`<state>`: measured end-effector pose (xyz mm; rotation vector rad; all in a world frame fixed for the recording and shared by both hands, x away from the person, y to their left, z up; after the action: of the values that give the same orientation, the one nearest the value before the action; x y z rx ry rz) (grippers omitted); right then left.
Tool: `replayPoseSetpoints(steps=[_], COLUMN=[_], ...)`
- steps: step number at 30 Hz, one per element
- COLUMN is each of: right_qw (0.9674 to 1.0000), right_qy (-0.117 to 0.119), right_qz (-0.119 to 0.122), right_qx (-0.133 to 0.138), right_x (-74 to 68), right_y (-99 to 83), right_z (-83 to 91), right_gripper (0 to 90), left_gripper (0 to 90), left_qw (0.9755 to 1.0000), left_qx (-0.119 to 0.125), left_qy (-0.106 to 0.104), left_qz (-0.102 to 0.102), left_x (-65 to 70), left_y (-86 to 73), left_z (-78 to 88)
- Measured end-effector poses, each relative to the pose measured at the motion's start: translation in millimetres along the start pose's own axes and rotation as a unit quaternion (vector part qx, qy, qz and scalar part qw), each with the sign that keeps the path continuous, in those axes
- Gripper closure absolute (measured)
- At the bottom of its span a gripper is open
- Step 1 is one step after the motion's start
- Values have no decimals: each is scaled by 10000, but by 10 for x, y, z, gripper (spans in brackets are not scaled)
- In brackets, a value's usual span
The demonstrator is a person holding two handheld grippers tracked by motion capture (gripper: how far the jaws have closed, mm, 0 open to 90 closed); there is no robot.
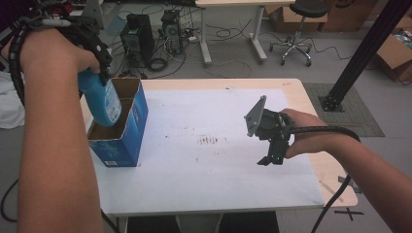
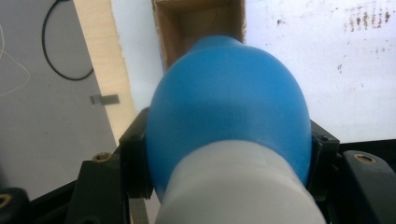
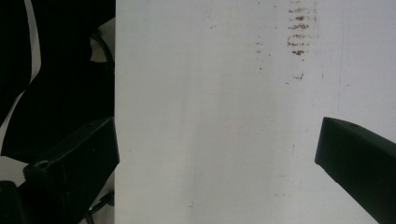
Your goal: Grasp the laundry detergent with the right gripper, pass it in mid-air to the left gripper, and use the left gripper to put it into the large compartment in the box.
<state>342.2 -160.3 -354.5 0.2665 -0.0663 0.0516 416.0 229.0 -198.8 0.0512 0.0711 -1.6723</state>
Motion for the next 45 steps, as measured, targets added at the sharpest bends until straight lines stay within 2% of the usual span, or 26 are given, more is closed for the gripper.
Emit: replayPoseSetpoints(steps=[14,19,28,33,45], right_qw=[10000,10000,10000,10000,9999], right_qy=[27,23,24,24,98], right_qz=[1,7,-24,-19,-26], right_qx=[15,15,10,6,-68], right_x=[9,10,13,12,5], right_y=[40,55,48,48,18], right_z=[-1,7,15,1,-46], right_gripper=[0,0,0,0,0], left_gripper=[378,377,377,377,377], left_qw=[9999,9999,9995,9995,9992], left_qx=[-90,-159,-292,-284,-359], left_qy=[-97,-18,-124,-142,-155], left_qz=[55,26,-21,37,0], left_x=[-97,-118,-106,-99,-96], left_y=[50,74,96,121,155], left_z=[-449,-642,-1011,-1243,-1584])
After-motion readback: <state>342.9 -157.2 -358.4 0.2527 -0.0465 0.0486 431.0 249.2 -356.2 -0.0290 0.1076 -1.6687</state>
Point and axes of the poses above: each handheld gripper's, and its own axes: z roughly backward along the jaws, y roughly out of its top, x roughly to its right, the point moved 10 cm from there along -z, roughly forward along the jaws, and after that the axes turned 1 degree about -z, right-handed, at the moved point
